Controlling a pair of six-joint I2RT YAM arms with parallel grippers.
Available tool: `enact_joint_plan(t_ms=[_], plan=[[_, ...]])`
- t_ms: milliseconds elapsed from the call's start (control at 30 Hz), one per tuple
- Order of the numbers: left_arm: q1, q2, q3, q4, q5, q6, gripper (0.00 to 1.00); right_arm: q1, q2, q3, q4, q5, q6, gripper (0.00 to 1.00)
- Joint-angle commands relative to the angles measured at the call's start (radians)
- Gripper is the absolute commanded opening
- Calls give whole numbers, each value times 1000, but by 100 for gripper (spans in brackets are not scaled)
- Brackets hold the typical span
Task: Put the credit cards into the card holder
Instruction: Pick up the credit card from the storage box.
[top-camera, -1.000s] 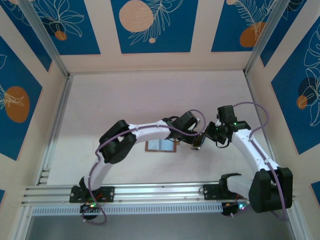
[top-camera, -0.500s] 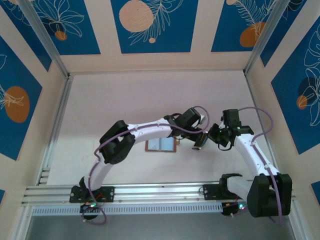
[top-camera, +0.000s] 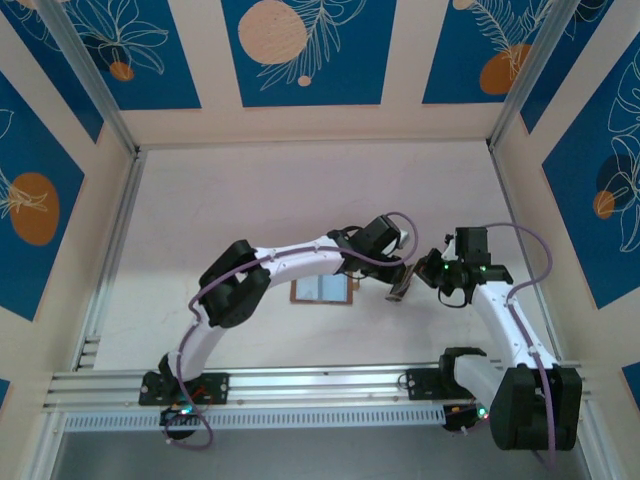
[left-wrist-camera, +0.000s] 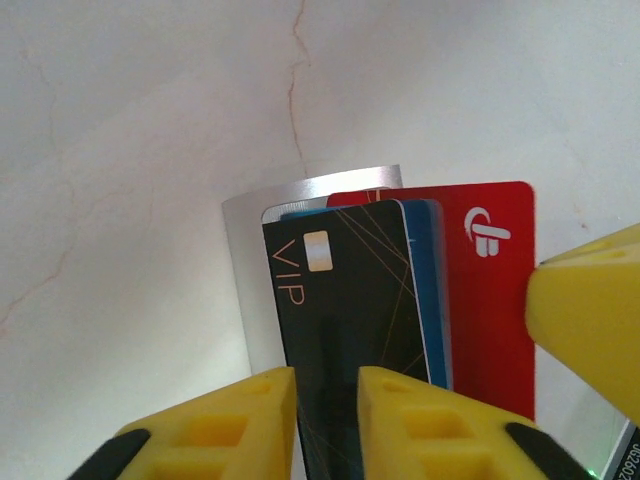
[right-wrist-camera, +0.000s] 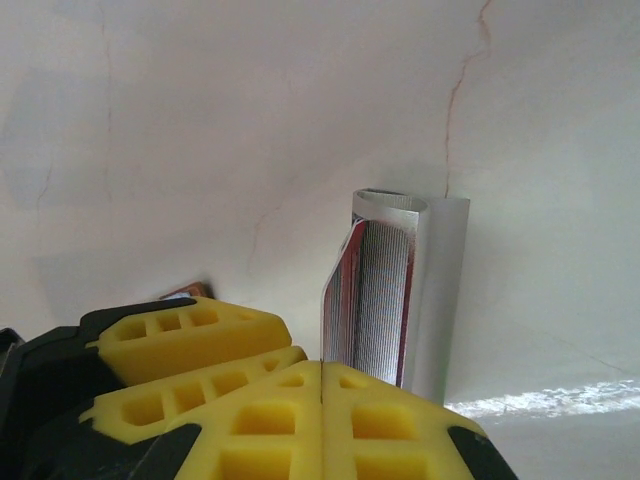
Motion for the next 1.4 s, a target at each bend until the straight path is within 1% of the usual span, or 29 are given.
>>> enact_joint_plan(t_ms=[0,67,100,200,300,433,667,833,900,967,1100,1233,1367], plan=[[14,-6,-32,10,33,29,31,-5,24,-1,15,-47,-14,0],[18,-18,-43,17,49,38,37,-4,44,1,17,-40,-16,0],[24,-16,-38,11,68,42,38,-4,55,1,20,-43,-15,0],[37,-19,-53,12,94,45,39,-4,70,-3,40,-60,-11,0],[44,-28,-70,13,114,56,42,-3,64,-7,50,-67,-10,0],[59,-44,-103,49,163,40,45,-4,49,-13,62,-84,-14,0],[72,-81,-134,68,177,32,51,-4,62,-24,88,-102,-14,0],[85,-125,-165,69,139,24,56,-4,59,-25,84,-100,-13,0],[85,-119,-156,57,144,32,55,-4,43,-22,63,-77,-10,0],[85,-108,-147,55,153,34,52,-4,21,-17,31,-42,-5,0],[85,-89,-135,58,164,30,49,-6,-28,-18,3,-37,-3,0],[85,-95,-138,46,141,34,49,-7,-77,-6,-46,2,3,0],[94,-113,-147,28,122,39,50,-7,-87,16,-100,40,11,0]])
